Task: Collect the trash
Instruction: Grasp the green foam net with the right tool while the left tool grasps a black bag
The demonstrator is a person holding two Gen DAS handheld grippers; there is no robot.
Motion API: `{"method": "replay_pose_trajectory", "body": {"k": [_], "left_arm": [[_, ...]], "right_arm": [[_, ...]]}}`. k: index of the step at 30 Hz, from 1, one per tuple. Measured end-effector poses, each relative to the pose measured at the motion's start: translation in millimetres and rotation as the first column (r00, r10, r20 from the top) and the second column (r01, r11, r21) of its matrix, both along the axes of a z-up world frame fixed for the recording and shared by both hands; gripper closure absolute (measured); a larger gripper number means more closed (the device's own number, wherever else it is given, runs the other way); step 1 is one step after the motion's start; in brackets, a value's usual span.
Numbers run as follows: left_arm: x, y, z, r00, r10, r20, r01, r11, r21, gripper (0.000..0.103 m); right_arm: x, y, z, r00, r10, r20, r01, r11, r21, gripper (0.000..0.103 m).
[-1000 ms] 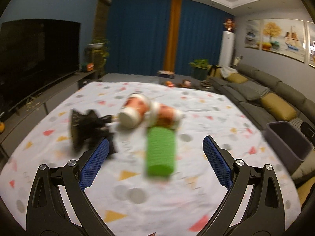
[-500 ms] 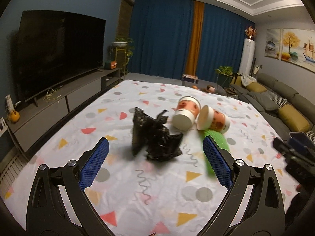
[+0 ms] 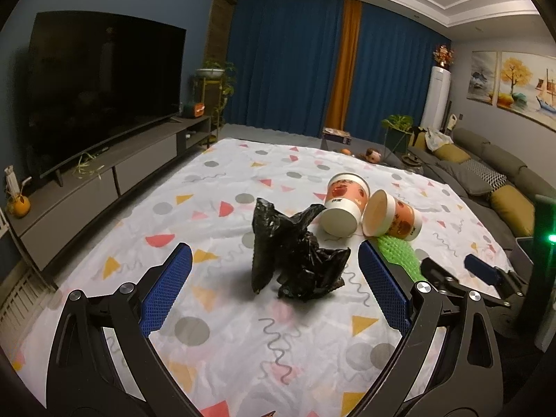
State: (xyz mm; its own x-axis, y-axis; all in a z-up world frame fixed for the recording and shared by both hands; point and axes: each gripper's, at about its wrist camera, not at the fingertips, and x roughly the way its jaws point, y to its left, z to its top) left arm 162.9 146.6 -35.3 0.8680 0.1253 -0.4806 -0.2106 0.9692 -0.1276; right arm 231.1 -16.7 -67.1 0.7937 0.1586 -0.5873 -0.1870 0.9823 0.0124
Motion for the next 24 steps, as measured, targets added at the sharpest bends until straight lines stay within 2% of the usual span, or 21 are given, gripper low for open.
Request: {"method": "replay_pose_trajectory", "body": {"k": [13,19,22,24], "left_arm": [[22,0,-7,0.999,-0.017,-0.028,0.017,1.0,0.0,0.008],[25,6,-11,0.999,-0.015,-0.039,0.015,1.0,-0.013,0.008],[28,9,-12,0.999,-0.016,-0.046,0.015,1.0,-0.02,0.008],[31,10,-13,0.998,-0.022,-0.055,0.02,0.999,-0.033,0.008]], "right_arm": [[32,3,-23,0.992,0.0,-0.13,0.004,1.0,0.029,0.027],[44,6,-33,0.978,0.031,-0.204,-0.024,0.999,0.038,0.036],[48,7,-38,0.97,0.051,-0.237,-0.04,0.998,0.049,0.05],[48,8,-41,0.966,0.063,-0.25,-0.05,0.997,0.055,0.063]]}}
